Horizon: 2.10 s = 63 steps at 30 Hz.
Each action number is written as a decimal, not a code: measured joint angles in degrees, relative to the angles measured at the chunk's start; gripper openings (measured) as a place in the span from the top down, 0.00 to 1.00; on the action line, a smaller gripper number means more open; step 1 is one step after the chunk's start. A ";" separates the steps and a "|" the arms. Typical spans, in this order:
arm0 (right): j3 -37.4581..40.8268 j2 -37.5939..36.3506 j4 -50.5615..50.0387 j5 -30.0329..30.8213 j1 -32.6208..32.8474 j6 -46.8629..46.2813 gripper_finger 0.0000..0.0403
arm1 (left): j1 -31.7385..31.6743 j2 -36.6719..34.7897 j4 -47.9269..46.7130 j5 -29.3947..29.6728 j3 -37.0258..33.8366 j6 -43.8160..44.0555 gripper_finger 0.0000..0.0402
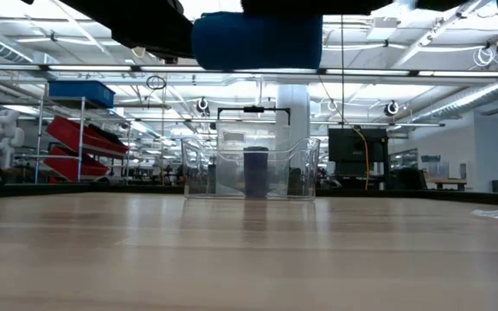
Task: Roll bandage
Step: Roll the blue bandage
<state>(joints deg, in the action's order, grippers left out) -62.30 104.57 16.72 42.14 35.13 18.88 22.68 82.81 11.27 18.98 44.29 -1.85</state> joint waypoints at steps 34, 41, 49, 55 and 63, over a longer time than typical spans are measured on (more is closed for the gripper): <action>0.02 -3.69 -17.90 18.05 9.07 -16.08 0.58 | 0.28 -0.02 1.81 -8.68 0.02 -0.04 0.98; 0.02 -3.69 -16.72 17.66 7.66 -14.67 0.58 | 0.28 -0.02 1.67 -10.64 0.02 0.02 0.98; 0.11 -3.69 -14.56 17.35 7.05 -11.06 0.58 | -0.20 -0.02 1.68 -10.09 0.02 2.70 0.98; 0.11 -3.69 -14.60 17.39 6.50 -9.77 0.58 | -0.63 -0.02 1.66 -9.62 0.00 4.37 0.98; 0.11 -3.72 -13.88 18.32 6.49 -8.71 0.58 | -1.27 0.00 2.29 -8.00 0.02 5.37 0.98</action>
<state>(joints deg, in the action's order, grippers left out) -62.19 100.86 2.83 60.46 41.63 10.17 21.41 82.81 13.56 10.98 44.31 3.52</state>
